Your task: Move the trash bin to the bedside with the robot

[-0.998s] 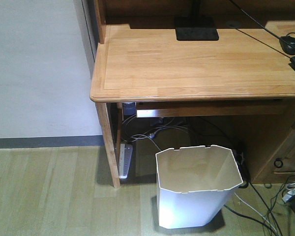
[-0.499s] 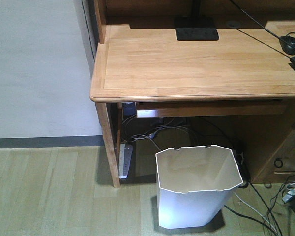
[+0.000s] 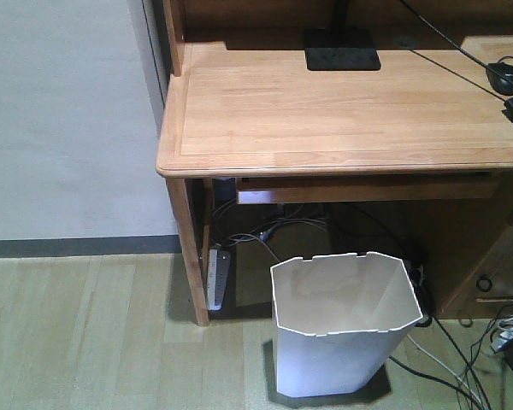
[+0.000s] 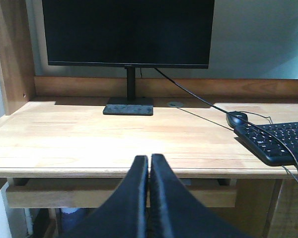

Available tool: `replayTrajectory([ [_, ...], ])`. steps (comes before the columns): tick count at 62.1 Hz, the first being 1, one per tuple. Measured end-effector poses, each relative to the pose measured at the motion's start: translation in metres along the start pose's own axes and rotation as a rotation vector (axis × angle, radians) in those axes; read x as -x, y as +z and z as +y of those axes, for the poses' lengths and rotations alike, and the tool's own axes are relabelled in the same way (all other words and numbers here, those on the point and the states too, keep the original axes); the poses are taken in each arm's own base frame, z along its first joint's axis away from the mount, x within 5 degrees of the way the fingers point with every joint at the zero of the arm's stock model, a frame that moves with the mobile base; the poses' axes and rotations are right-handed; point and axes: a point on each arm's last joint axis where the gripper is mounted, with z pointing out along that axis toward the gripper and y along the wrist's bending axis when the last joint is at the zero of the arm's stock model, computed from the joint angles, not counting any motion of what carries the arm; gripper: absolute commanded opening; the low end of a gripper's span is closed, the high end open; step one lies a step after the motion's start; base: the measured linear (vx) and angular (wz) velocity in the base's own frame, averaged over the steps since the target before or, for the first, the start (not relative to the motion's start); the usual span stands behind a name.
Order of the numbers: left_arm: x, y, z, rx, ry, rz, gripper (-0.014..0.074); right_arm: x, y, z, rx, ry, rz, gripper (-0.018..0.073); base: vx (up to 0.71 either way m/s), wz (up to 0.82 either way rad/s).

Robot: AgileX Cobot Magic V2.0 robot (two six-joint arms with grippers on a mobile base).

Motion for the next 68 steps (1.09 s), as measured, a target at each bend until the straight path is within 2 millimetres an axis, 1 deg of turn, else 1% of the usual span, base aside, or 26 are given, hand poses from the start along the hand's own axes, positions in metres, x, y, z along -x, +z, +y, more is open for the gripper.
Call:
replayTrajectory([
  [10, 0.000, 0.000, 0.000, 0.000, 0.000, 0.000, -0.0006, 0.000, 0.000, 0.000, 0.000, 0.004, 0.000, -0.0011, 0.00, 0.00],
  [19, 0.000, 0.000, 0.000, 0.000, 0.000, 0.000, -0.0006, 0.000, 0.000, 0.000, 0.004, 0.069, -0.003, -0.0011, 0.00, 0.00],
  [28, 0.000, 0.000, 0.000, 0.000, 0.000, 0.000, -0.0006, 0.006, 0.000, 0.000, 0.004, 0.099, -0.072, -0.0011, 0.00, 0.00],
  [33, 0.000, 0.000, 0.000, 0.000, 0.000, 0.000, -0.0006, 0.008, 0.000, 0.000, 0.006, 0.134, -0.079, -0.0011, 0.00, 0.00],
  [38, 0.000, 0.000, 0.000, 0.000, 0.000, 0.000, -0.0006, 0.018, -0.002, 0.000, 0.009, 0.148, -0.075, -0.0011, 0.00, 0.00],
  [42, 0.000, 0.000, 0.000, 0.000, 0.000, 0.000, -0.0006, 0.031, -0.001, 0.000, 0.011, 0.148, -0.063, -0.0011, 0.00, 0.00],
  [47, 0.000, 0.000, 0.000, 0.000, 0.000, 0.000, -0.0006, 0.047, 0.003, 0.000, 0.012, 0.148, -0.023, -0.0011, 0.00, 0.00],
  [56, 0.000, 0.000, 0.000, 0.000, 0.000, 0.000, -0.0006, 0.062, 0.020, 0.000, 0.015, 0.148, 0.180, -0.0011, 0.00, 0.00],
  [63, 0.000, 0.000, 0.000, 0.000, 0.000, 0.000, -0.0006, 0.063, 0.032, 0.001, 0.017, 0.147, 0.335, -0.0011, 0.00, 0.00],
  [68, 0.000, 0.000, 0.000, 0.000, 0.000, 0.000, -0.0006, 0.059, 0.038, 0.001, 0.016, 0.143, 0.413, -0.0011, 0.00, 0.00],
])
